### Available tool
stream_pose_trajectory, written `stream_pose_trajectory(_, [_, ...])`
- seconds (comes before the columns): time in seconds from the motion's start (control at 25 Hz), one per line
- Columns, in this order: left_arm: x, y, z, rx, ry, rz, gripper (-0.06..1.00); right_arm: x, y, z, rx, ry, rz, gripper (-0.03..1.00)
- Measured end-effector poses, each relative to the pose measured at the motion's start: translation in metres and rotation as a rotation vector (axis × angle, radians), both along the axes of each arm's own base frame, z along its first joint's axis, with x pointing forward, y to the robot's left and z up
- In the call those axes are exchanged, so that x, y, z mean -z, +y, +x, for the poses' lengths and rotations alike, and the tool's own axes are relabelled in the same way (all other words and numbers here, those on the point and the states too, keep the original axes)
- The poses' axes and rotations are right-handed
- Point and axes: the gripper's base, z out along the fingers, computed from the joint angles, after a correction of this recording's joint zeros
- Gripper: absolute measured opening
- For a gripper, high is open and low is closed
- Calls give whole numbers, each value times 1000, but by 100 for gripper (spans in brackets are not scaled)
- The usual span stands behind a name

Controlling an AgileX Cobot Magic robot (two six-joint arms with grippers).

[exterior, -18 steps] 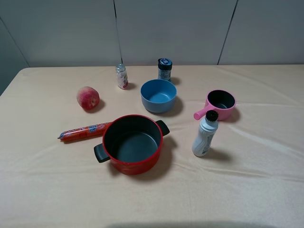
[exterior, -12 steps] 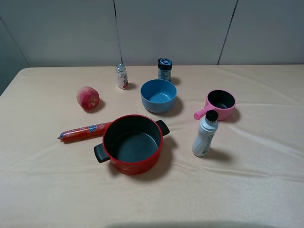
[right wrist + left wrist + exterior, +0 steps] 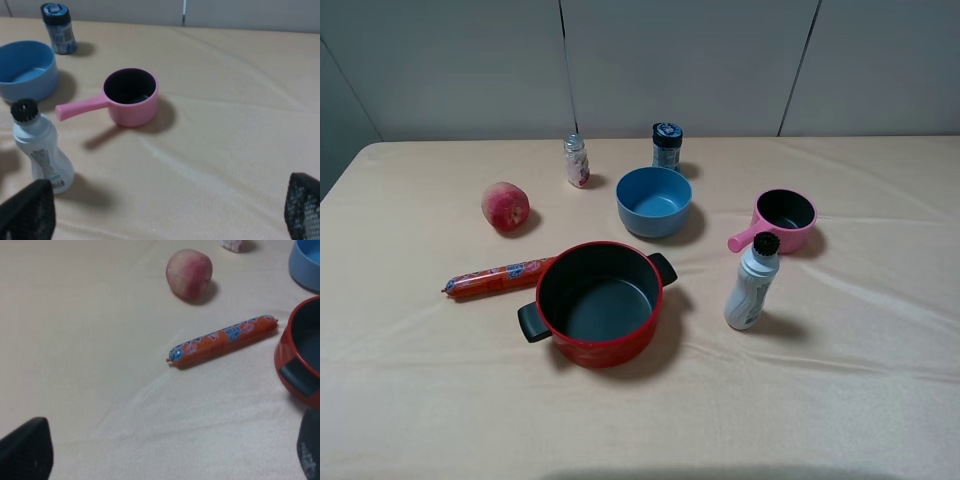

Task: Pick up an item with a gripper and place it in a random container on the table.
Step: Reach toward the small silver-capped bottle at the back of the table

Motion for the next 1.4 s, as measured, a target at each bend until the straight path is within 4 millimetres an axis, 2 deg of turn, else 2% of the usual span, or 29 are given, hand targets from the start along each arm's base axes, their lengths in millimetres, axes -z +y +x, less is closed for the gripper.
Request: stream_pose_trajectory(1.4, [0, 0, 0, 0, 0, 0, 99, 0, 0, 0, 0, 0, 0, 69])
